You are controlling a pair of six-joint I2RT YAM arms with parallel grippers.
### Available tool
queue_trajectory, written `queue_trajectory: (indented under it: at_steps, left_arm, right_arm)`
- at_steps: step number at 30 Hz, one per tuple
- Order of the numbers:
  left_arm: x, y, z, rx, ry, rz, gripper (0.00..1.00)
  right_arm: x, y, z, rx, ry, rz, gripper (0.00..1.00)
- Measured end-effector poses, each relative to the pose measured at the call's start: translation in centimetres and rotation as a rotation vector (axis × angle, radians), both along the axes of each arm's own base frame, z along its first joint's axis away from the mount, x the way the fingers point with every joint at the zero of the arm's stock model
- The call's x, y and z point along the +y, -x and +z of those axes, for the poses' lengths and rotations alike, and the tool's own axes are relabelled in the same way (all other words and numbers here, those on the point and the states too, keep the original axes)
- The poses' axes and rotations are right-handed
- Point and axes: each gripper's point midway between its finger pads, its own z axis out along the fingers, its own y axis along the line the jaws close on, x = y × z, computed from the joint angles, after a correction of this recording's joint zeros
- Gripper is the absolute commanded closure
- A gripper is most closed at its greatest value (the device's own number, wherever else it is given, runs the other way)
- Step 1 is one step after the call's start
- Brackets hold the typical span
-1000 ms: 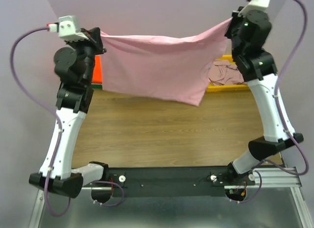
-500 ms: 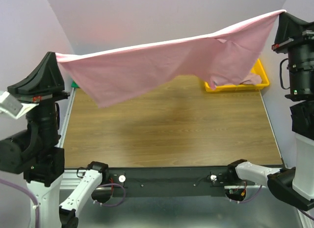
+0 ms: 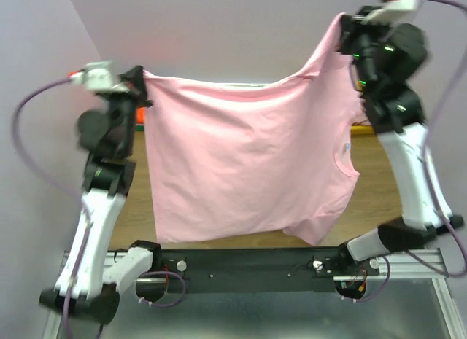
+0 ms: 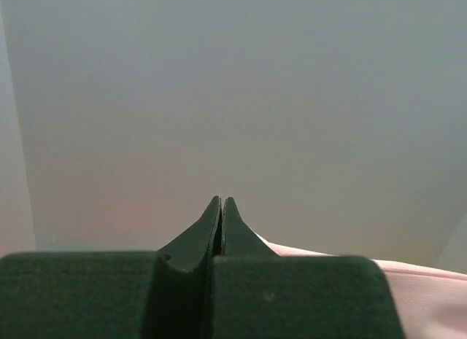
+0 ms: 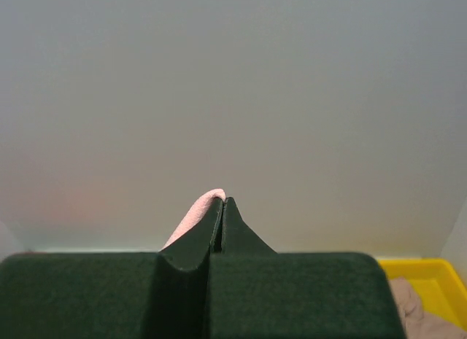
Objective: Fold and stack the t-shirts
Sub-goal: Flatten the tshirt out
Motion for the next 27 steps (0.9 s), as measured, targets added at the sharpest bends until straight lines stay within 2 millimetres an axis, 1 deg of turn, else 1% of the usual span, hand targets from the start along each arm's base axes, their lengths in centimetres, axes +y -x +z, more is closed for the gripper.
queue_trajectory:
  at_steps: [1, 2, 3, 4, 5, 6, 7, 8, 9, 10, 11, 12, 13, 14, 15, 16, 17, 18, 19, 20, 22, 23, 25, 26, 27]
  left_arm:
    - [-0.5, -5.4, -4.8, 0.134, -0.021, 0.017, 1.00]
    - [-0.5, -7.9, -7.5, 0.204, -0.027, 0.028, 1.00]
    - [-0.2, -12.2, -12.6, 0.335, -0.036, 0.049, 1.00]
    - [0.1, -15.1, -17.1, 0.444, -0.045, 0.061, 0.90]
    - [0.5, -17.4, -21.4, 0.550, -0.053, 0.073, 0.67]
    - [0.8, -19.7, -26.8, 0.676, -0.062, 0.075, 0.58]
    - [0.9, -20.8, -29.9, 0.753, -0.074, 0.072, 0.49]
    - [0.9, -22.4, -34.7, 0.865, -0.076, 0.059, 0.33]
    - [0.8, -23.0, -36.7, 0.912, -0.073, 0.052, 0.27]
    - [0.6, -23.5, -39.3, 0.975, -0.076, 0.037, 0.22]
    - [0.4, -23.6, -40.7, 1.013, -0.077, 0.025, 0.22]
    - [0.1, -23.6, -41.5, 1.035, -0.079, 0.014, 0.22]
    - [-0.2, -23.5, -41.4, 1.038, -0.082, 0.006, 0.22]
    - [-0.4, -23.5, -40.8, 1.024, -0.082, 0.002, 0.22]
    - [-0.6, -23.5, -40.0, 1.007, -0.082, -0.002, 0.22]
    - [-0.8, -23.3, -38.8, 0.980, -0.081, -0.008, 0.22]
    - [-1.1, -23.2, -37.6, 0.954, -0.076, -0.012, 0.22]
    - [-1.4, -22.9, -36.4, 0.924, -0.074, -0.017, 0.22]
    - [-1.8, -22.6, -35.3, 0.899, -0.073, -0.026, 0.22]
    - [-2.3, -22.1, -34.3, 0.866, -0.070, -0.035, 0.22]
    - [-3.5, -20.8, -33.3, 0.836, -0.067, -0.062, 0.22]
    - [-4.1, -20.0, -33.5, 0.835, -0.063, -0.077, 0.22]
    - [-5.2, -18.8, -34.7, 0.853, -0.058, -0.108, 0.23]
    - [-5.6, -17.9, -36.3, 0.883, -0.055, -0.123, 0.23]
    - [-5.7, -17.1, -38.0, 0.922, -0.052, -0.129, 0.23]
  right_arm:
    - [0.7, -2.2, -1.7, 0.040, 0.013, -0.007, 1.00]
    - [1.9, -5.9, -4.9, 0.108, 0.038, -0.016, 1.00]
    - [2.7, -8.4, -7.3, 0.156, 0.055, -0.023, 1.00]
    - [3.6, -11.0, -10.4, 0.215, 0.076, -0.028, 1.00]
    - [4.6, -14.4, -15.4, 0.309, 0.108, -0.034, 0.92]
    - [5.2, -16.5, -19.0, 0.372, 0.128, -0.038, 0.77]
    - [5.6, -18.3, -22.3, 0.431, 0.143, -0.040, 0.55]
    - [6.1, -20.4, -26.8, 0.504, 0.166, -0.044, 0.35]
    - [6.3, -21.8, -31.5, 0.586, 0.192, -0.042, 0.19]
    - [6.4, -22.4, -36.2, 0.680, 0.209, -0.041, 0.05]
    - [6.4, -22.5, -39.8, 0.754, 0.227, -0.039, 0.03]
    - [6.2, -22.2, -42.0, 0.801, 0.246, -0.035, 0.00]
    - [5.9, -21.5, -44.1, 0.859, 0.256, -0.031, 0.00]
    - [5.6, -20.9, -45.2, 0.897, 0.262, -0.030, 0.00]
    - [5.6, -20.6, -45.2, 0.904, 0.261, -0.026, 0.00]
    - [5.6, -20.4, -44.9, 0.900, 0.257, -0.022, 0.00]
    - [5.6, -19.7, -43.9, 0.887, 0.245, -0.009, 0.00]
    - [5.6, -19.2, -43.2, 0.884, 0.238, -0.001, 0.00]
    - [5.5, -18.2, -41.6, 0.863, 0.221, 0.010, 0.00]
    - [5.5, -17.4, -40.7, 0.852, 0.210, 0.023, 0.00]
    - [5.4, -15.0, -38.0, 0.824, 0.170, 0.052, 0.00]
    - [5.4, -14.2, -36.9, 0.802, 0.151, 0.066, 0.00]
    - [5.6, -12.2, -35.7, 0.788, 0.115, 0.105, 0.00]
    - [5.9, -11.3, -35.3, 0.780, 0.094, 0.128, 0.00]
    - [6.2, -10.3, -35.8, 0.789, 0.083, 0.155, 0.01]
